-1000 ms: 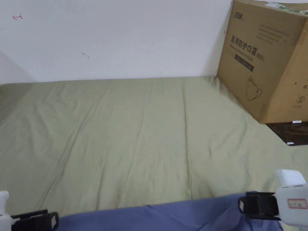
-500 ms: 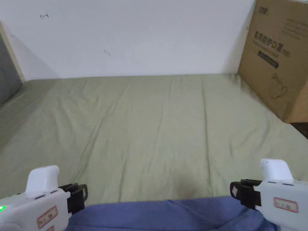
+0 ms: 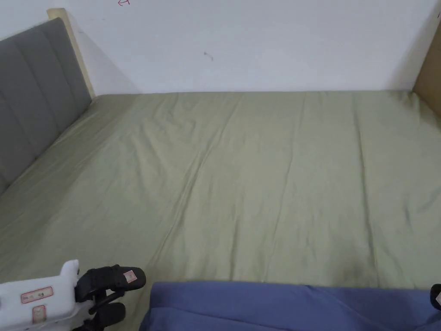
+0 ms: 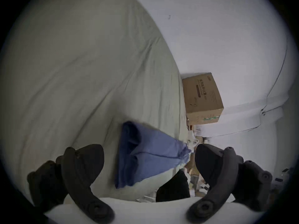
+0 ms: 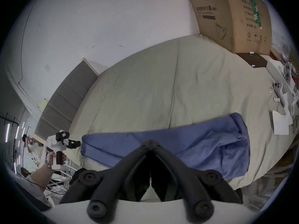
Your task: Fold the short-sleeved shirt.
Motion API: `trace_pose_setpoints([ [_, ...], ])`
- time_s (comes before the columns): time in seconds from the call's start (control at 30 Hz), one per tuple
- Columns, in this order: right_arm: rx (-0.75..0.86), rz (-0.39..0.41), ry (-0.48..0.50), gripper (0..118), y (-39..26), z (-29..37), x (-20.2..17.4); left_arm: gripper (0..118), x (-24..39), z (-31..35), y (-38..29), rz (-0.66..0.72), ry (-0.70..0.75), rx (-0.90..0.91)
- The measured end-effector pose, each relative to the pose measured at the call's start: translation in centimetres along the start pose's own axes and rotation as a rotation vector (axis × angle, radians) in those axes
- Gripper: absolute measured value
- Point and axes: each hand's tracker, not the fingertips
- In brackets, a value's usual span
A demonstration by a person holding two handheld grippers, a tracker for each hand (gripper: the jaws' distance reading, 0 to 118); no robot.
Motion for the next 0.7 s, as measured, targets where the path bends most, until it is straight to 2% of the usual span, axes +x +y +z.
trace_pose_setpoints([
  [0.07,-0.009,0.0,-0.007,0,0.3,0.0,-0.5,115,-1.6,-2.2,-0.1,0.004,0.012,-0.045],
  [0.17,-0.029,0.008,-0.023,0,0.5,-0.1,-1.1,115,-1.8,-4.6,-0.7,-0.013,-0.19,-0.058],
  [0.23,-0.043,0.016,-0.035,0,0.8,-0.3,-1.1,115,-3.2,-6.3,-0.1,0.113,-0.31,-0.129],
  [0.3,-0.047,0.019,-0.042,0,0.9,-0.4,-1.3,113,-3.3,-8.3,-0.7,0.087,-0.301,-0.177],
  [0.33,-0.046,0.017,-0.041,0,1.0,-0.4,-1.4,107,-3.1,-8.2,-0.8,0.023,-0.294,-0.157],
  [0.37,-0.041,0.009,-0.033,0,1.1,-0.5,-0.9,81,-3.1,-8.0,-0.8,0.018,-0.282,-0.118],
  [0.4,-0.039,-0.002,-0.024,0,1.2,-0.6,-0.9,38,-3.6,-8.2,-0.5,0.042,-0.225,-0.097],
  [0.43,-0.042,-0.016,-0.014,0,1.2,-0.7,-0.9,5,-4.1,-8.5,-0.2,0.068,-0.132,-0.091],
  [0.47,-0.044,-0.029,-0.004,0,1.2,-0.7,-0.9,4,-4.9,-8.7,-0.3,0.119,0.039,-0.112],
  [0.5,-0.045,-0.037,0.005,0,1.2,-0.9,-0.5,4,-5.3,-8.4,-0.4,0.223,-0.097,-0.099],
  [0.53,-0.045,-0.039,0.006,0,1.1,-0.9,-0.5,4,-3.6,-8.1,-0.4,0.111,-0.067,-0.072],
  [0.57,-0.047,-0.038,0.004,0,1.0,-1.0,-0.6,4,-1.6,-8.3,-0.7,-0.023,0.059,-0.086],
  [0.7,-0.049,-0.028,0.01,0,1.0,-0.9,-0.1,4,4.6,-7.0,-1.6,-0.309,0.287,-0.056],
])
